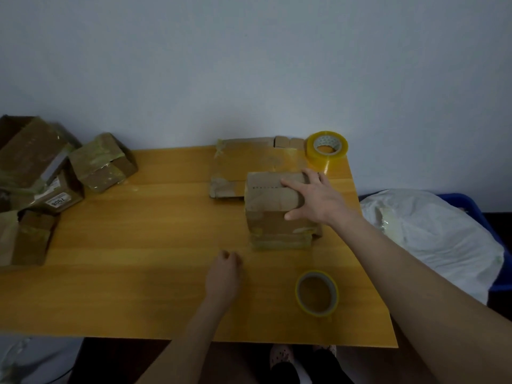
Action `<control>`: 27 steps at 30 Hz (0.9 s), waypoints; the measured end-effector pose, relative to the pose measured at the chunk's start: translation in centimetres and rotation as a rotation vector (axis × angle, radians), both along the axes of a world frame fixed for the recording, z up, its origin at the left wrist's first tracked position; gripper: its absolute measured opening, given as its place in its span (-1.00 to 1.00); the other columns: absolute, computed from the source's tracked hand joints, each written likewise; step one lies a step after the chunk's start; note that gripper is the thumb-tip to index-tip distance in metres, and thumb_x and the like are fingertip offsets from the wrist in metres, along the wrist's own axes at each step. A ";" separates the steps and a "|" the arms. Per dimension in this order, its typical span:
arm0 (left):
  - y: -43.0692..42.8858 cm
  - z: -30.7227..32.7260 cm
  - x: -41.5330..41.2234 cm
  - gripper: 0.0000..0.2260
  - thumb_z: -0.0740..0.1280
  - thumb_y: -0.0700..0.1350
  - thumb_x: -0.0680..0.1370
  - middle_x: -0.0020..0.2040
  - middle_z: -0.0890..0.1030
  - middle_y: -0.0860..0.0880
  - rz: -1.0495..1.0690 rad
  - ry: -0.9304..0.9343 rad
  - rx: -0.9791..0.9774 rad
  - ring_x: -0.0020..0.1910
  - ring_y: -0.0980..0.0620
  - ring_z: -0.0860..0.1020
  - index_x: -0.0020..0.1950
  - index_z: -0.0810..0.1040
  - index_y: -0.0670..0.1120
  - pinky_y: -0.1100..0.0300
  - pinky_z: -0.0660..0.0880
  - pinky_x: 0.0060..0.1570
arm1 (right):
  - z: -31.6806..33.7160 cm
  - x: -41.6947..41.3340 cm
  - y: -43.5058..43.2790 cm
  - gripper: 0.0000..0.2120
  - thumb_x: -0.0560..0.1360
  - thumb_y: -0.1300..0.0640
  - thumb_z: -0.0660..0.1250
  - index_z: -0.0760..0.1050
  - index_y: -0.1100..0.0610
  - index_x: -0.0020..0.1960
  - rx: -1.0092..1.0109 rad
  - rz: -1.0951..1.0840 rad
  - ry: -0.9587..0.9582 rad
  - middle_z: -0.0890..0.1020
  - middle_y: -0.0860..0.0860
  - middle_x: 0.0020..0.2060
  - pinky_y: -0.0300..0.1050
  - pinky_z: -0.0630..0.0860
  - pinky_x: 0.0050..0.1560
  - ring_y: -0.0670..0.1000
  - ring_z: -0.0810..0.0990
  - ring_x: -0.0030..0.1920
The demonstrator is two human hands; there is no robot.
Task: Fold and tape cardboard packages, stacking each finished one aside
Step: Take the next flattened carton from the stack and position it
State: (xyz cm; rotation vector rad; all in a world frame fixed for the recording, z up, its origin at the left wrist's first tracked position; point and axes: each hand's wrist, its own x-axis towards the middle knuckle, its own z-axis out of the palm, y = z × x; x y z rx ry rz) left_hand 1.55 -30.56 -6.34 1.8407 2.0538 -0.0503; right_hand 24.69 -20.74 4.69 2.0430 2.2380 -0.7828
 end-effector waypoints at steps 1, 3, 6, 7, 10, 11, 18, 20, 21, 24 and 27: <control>-0.9 -1.0 -0.4 -0.81 0.17 -0.07 0.62 0.20 0.40 -0.06 -0.038 0.077 -0.093 0.05 -0.05 0.51 0.22 0.42 -0.03 0.11 0.51 -0.09 | 0.0 0.0 0.0 -0.19 0.36 -0.22 0.46 0.09 -0.33 0.48 -0.002 0.004 0.001 -0.07 -0.03 0.54 0.27 0.20 0.43 0.21 -0.13 0.52; -1.8 -2.1 -0.9 -0.73 0.15 -0.20 0.61 0.24 0.37 -0.05 -0.003 0.149 -0.147 0.14 -0.04 0.47 0.31 0.33 -0.03 0.15 0.48 -0.09 | 0.0 0.1 -0.1 -0.18 0.35 -0.22 0.46 0.10 -0.32 0.48 0.002 0.008 0.000 -0.06 -0.03 0.54 0.26 0.22 0.42 0.21 -0.12 0.52; -1.3 -2.9 -1.8 -0.71 0.14 -0.25 0.60 0.21 0.40 -0.05 0.085 0.143 -0.105 0.12 -0.04 0.49 0.30 0.32 -0.05 0.14 0.52 -0.09 | -0.1 0.2 -0.2 -0.18 0.33 -0.22 0.48 0.12 -0.33 0.46 0.023 0.001 0.012 -0.03 -0.06 0.53 0.24 0.26 0.39 0.20 -0.09 0.52; -0.8 -2.8 -2.0 -0.73 0.13 -0.25 0.60 0.19 0.42 -0.06 0.112 0.121 -0.088 0.09 -0.05 0.51 0.28 0.33 -0.06 0.13 0.52 -0.11 | -0.1 0.2 -0.2 -0.18 0.32 -0.21 0.48 0.13 -0.33 0.46 0.029 0.001 0.017 -0.02 -0.06 0.53 0.21 0.27 0.39 0.19 -0.05 0.52; 1.1 -2.4 -2.2 -0.77 0.16 -0.25 0.59 0.17 0.45 -0.11 0.187 -0.003 0.009 0.05 -0.11 0.53 0.23 0.41 -0.11 0.06 0.50 -0.07 | -0.1 0.2 -0.2 -0.17 0.31 -0.19 0.50 0.15 -0.32 0.45 0.035 0.003 0.014 0.00 -0.06 0.51 0.12 0.32 0.35 0.19 0.17 0.44; 1.8 -1.7 -1.9 -0.77 0.19 -0.23 0.60 0.19 0.45 -0.13 0.238 -0.097 0.067 0.09 -0.12 0.51 0.24 0.43 -0.12 0.05 0.48 -0.01 | 0.0 0.2 -0.3 -0.17 0.31 -0.19 0.51 0.15 -0.33 0.45 0.034 0.006 0.006 0.01 -0.06 0.50 0.11 0.34 0.32 0.19 0.23 0.41; 6.3 9.3 5.7 -0.51 0.14 0.03 0.64 0.50 0.26 -0.04 0.191 -0.812 0.263 0.45 0.00 0.25 0.53 0.19 -0.13 0.08 0.26 0.40 | 0.5 0.6 -2.3 -0.16 0.28 -0.20 0.52 0.16 -0.36 0.44 -0.009 0.046 -0.041 0.06 -0.07 0.50 0.09 0.43 0.25 0.17 0.32 0.37; 5.6 9.6 6.5 -0.41 0.18 0.03 0.63 0.57 0.05 -0.04 0.090 -0.744 0.170 0.52 0.00 0.09 0.57 0.03 -0.11 0.04 0.13 0.48 | 0.1 1.0 -3.2 -0.17 0.30 -0.21 0.50 0.15 -0.34 0.46 -0.062 0.041 0.017 0.02 -0.07 0.51 0.14 0.41 0.29 0.19 0.27 0.41; 5.3 9.3 6.5 -0.38 0.20 0.02 0.62 0.58 0.00 -0.04 0.052 -0.692 0.153 0.53 0.00 0.06 0.57 -0.02 -0.11 0.05 0.10 0.49 | 0.0 1.3 -3.5 -0.20 0.34 -0.21 0.47 0.15 -0.32 0.47 -0.083 0.040 0.054 0.00 -0.07 0.52 0.15 0.38 0.32 0.19 0.24 0.44; 5.2 8.9 6.4 -0.36 0.23 -0.07 0.62 0.57 0.02 -0.05 0.028 -0.643 0.164 0.53 -0.01 0.06 0.57 -0.06 -0.12 0.09 0.08 0.48 | 0.0 1.7 -4.3 -0.40 0.52 -0.11 0.33 0.18 -0.22 0.49 -0.060 0.021 0.118 -0.06 -0.08 0.55 0.06 0.30 0.40 0.13 0.18 0.49; 5.1 8.9 6.3 -0.38 0.24 -0.09 0.61 0.57 0.07 -0.07 0.042 -0.643 0.192 0.52 -0.02 0.11 0.57 -0.02 -0.13 0.10 0.12 0.47 | 0.1 1.1 -4.9 -0.37 0.52 -0.12 0.33 0.15 -0.20 0.51 0.029 -0.143 0.159 -0.01 -0.02 0.55 0.09 0.41 0.30 0.16 0.28 0.44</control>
